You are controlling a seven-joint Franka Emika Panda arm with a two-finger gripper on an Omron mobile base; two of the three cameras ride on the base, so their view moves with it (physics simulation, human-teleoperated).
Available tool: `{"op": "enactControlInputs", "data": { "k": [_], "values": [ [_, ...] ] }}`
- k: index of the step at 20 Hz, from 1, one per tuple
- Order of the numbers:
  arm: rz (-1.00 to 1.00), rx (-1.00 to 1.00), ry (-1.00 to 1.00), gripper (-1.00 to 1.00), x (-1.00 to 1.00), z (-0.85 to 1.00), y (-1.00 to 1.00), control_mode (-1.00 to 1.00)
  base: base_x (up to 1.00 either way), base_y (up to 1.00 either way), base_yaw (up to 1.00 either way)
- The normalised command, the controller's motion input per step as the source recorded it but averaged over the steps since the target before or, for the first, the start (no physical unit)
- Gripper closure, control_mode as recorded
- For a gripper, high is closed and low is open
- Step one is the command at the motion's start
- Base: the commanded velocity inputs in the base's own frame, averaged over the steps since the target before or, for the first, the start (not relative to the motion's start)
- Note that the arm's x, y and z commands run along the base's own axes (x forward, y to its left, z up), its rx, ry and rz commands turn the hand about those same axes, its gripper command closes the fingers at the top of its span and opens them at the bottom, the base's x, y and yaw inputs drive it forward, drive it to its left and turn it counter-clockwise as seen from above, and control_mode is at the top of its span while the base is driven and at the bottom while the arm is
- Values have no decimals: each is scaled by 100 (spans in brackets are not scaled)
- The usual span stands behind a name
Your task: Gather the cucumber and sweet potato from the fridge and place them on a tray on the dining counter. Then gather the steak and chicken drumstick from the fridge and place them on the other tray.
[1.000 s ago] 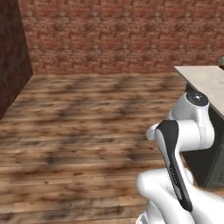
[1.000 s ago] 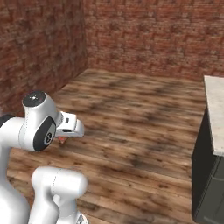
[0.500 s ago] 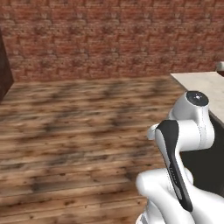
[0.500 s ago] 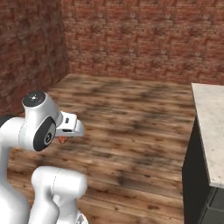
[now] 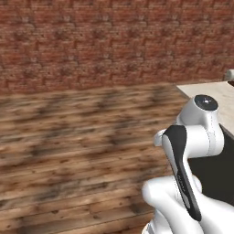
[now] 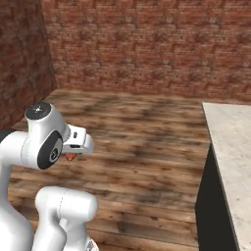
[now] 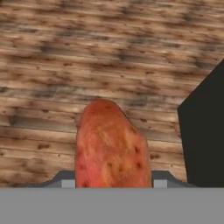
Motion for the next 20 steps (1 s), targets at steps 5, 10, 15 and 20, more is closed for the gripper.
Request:
{"op": "enactControlInputs", "data": {
  "k": [5,10,15,20],
  "values": [
    [0,0,0,100,0,0,0,100,75,3,-25],
    [0,0,0,100,0,0,0,100,76,11,-26],
    [0,0,0,100,0,0,0,100,76,15,-27],
    [0,0,0,100,0,0,0,100,76,22,-28]
  ]
}}
